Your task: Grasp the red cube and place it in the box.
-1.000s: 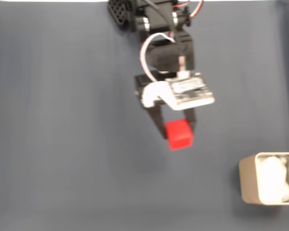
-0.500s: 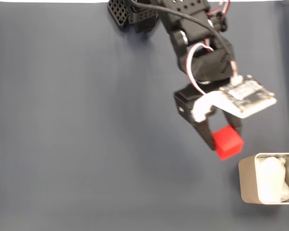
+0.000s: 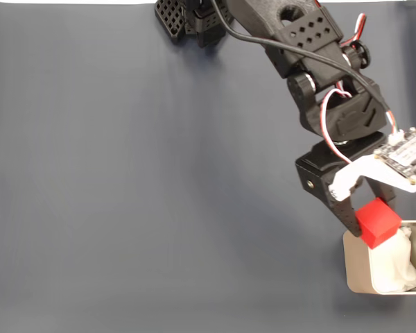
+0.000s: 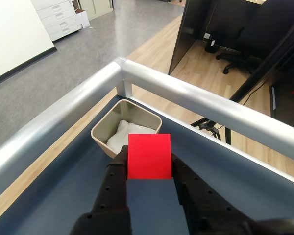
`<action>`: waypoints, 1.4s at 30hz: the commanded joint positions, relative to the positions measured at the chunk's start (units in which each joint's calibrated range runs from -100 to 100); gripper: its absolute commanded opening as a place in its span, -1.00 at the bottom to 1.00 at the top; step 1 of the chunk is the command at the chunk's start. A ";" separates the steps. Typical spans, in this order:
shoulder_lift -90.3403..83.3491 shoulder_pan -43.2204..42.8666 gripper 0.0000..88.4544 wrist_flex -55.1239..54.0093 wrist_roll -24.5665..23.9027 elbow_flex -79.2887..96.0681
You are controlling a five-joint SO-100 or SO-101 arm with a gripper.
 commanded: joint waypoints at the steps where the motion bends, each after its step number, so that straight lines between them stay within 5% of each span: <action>1: 0.82 -0.95 -0.90 0.11 0.20 -5.19; 42: 20.14 -3.08 -0.88 -0.30 -1.03 -27.27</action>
